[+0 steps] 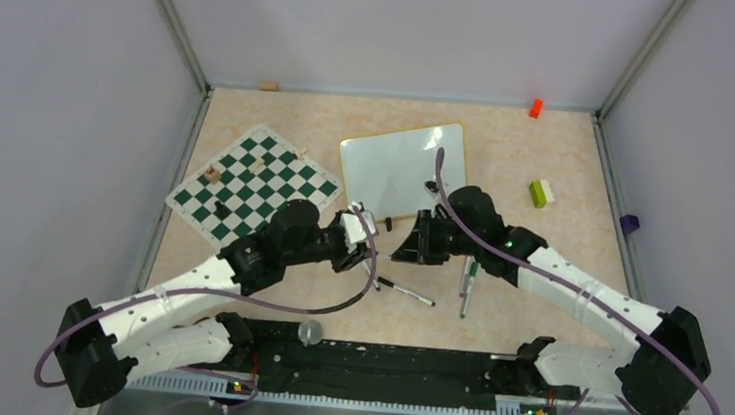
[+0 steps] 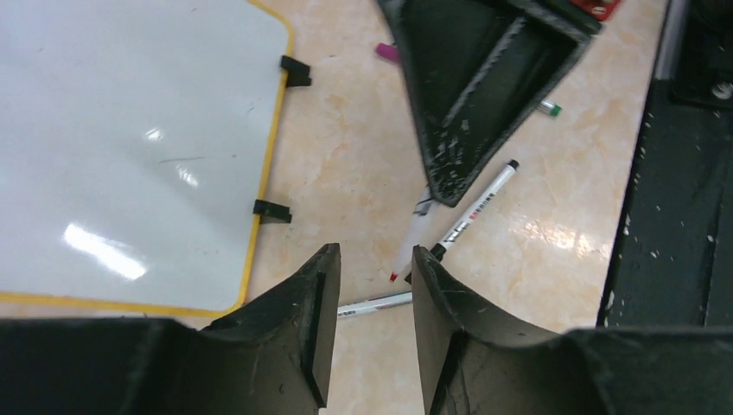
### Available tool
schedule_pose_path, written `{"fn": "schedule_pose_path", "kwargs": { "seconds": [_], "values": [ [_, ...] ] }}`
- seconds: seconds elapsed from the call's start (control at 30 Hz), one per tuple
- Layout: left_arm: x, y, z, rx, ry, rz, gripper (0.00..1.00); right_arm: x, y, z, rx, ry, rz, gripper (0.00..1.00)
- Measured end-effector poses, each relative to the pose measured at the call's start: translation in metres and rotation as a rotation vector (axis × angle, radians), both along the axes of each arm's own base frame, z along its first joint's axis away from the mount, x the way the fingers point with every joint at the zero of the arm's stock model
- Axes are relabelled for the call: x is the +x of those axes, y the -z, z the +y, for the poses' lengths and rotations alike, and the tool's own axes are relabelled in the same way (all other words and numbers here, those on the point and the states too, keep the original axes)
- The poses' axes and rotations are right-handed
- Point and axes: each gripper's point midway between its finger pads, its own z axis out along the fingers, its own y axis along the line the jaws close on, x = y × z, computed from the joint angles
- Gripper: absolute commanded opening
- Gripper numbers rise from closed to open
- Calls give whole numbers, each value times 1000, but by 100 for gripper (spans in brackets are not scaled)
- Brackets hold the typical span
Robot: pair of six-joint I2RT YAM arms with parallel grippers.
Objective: Write a sentence on the whiteboard
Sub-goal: Adjust the whiteboard marker, then write a sentence on the whiteboard.
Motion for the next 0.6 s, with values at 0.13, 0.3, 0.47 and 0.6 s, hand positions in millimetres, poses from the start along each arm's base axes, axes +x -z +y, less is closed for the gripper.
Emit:
{"fn": "schedule_pose_path", "kwargs": {
  "seconds": [0.13,0.3,0.47,0.6],
  "values": [
    [18,-3,12,-36,-191,64,51,8,2,-23,-67,109,-44,0],
    [41,1,40,-103,-526,187,67,20,-8,-63,-120,261,-140,0],
    [47,13,67,-139,-766,310,73,24,-14,-91,-142,352,-210,0],
    [49,14,82,-200,-883,381,72,27,-7,-100,-170,387,-216,0]
  ]
}}
